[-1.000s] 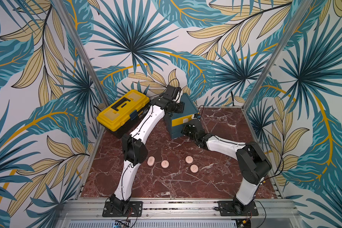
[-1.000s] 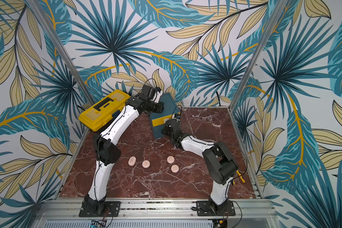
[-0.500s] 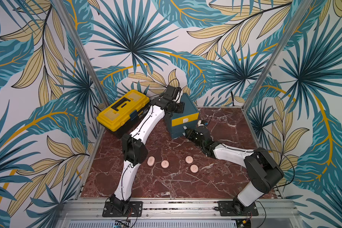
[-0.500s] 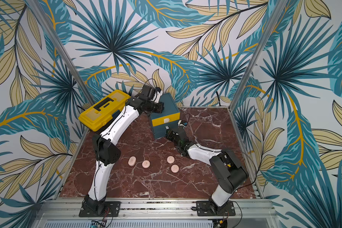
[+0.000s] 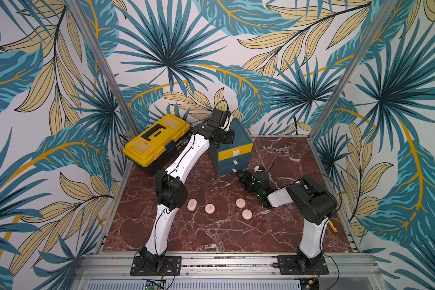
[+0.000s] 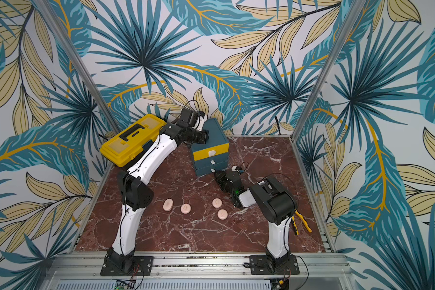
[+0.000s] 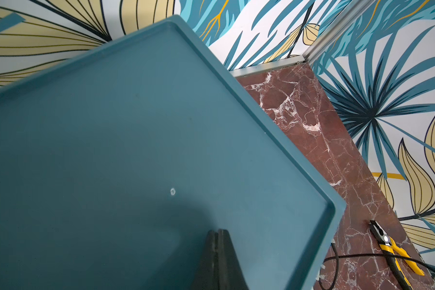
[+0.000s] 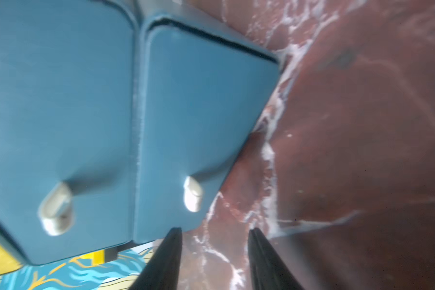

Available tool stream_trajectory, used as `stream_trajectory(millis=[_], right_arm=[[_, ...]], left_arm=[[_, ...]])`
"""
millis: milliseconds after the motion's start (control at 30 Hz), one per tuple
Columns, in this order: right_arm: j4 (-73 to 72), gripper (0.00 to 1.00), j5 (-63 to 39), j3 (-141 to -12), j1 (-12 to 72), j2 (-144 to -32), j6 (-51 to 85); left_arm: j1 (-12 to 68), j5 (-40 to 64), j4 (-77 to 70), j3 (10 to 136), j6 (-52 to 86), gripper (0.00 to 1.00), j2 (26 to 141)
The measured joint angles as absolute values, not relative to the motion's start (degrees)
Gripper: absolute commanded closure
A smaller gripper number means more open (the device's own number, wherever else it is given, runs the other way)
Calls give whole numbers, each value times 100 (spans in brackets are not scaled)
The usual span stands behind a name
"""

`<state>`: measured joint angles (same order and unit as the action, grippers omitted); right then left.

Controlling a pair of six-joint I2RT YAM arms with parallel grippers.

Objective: Put the bluetooth earphones in the drawer according to color
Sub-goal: Open the drawer in the storage box.

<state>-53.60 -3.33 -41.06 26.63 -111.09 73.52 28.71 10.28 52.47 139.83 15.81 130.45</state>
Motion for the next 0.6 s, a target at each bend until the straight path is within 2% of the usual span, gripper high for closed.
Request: stream_trajectory(millis=[600], right_arm=[[-5881, 53, -716, -4440, 2536, -11629, 7909]], left_arm=[[2873, 1028, 5223, 13950, 1584, 100, 13034]])
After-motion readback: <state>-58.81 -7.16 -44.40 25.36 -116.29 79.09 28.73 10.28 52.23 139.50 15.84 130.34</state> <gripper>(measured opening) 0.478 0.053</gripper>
